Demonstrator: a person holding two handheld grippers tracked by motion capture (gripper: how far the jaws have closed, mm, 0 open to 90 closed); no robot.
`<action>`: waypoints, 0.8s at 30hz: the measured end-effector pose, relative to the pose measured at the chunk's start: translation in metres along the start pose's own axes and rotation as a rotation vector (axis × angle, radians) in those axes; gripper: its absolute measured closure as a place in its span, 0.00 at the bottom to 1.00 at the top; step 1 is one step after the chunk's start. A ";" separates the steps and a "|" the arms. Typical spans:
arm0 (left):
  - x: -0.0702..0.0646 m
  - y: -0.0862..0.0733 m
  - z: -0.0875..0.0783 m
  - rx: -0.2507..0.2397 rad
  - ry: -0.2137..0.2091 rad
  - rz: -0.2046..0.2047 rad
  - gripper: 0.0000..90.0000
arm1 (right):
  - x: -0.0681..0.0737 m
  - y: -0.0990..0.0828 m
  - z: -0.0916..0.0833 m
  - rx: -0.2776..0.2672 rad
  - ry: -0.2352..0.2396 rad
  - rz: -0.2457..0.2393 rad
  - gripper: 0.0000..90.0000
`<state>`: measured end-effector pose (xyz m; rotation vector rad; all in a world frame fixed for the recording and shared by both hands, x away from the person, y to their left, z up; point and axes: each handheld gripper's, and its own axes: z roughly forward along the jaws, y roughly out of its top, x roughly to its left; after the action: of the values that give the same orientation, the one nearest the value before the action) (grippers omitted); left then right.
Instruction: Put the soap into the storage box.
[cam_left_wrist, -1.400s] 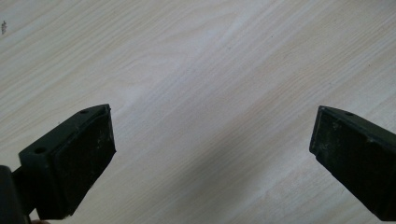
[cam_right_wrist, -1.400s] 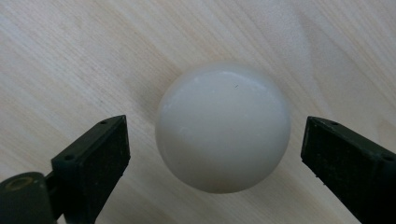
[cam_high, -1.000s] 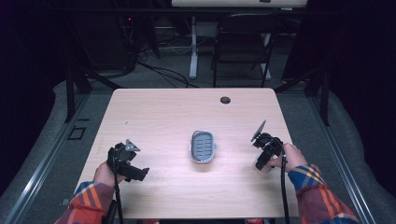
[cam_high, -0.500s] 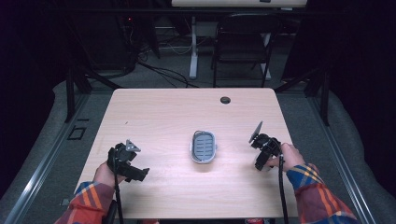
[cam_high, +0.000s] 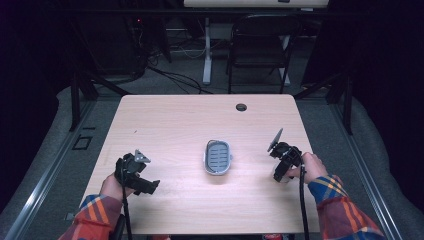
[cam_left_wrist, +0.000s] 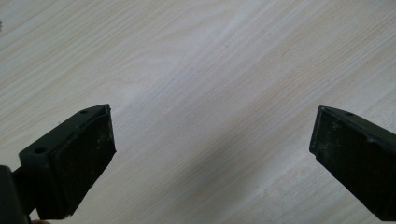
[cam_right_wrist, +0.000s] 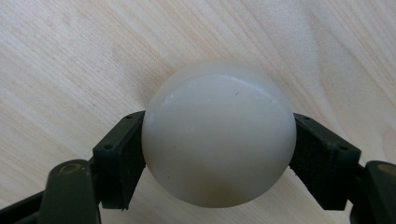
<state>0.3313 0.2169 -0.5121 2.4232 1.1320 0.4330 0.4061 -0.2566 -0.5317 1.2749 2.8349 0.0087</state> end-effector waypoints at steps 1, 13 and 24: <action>0.000 0.000 0.000 0.000 0.000 0.000 0.00 | 0.000 0.000 0.000 0.002 0.001 0.001 0.27; 0.000 0.000 0.000 0.000 0.004 -0.003 0.00 | 0.004 0.002 -0.006 -0.001 -0.001 -0.023 0.27; -0.001 -0.001 0.000 0.000 0.009 -0.008 0.00 | 0.011 0.003 -0.012 -0.021 0.022 -0.016 0.27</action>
<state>0.3301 0.2165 -0.5123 2.4186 1.1451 0.4413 0.4002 -0.2461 -0.5198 1.2556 2.8558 0.0521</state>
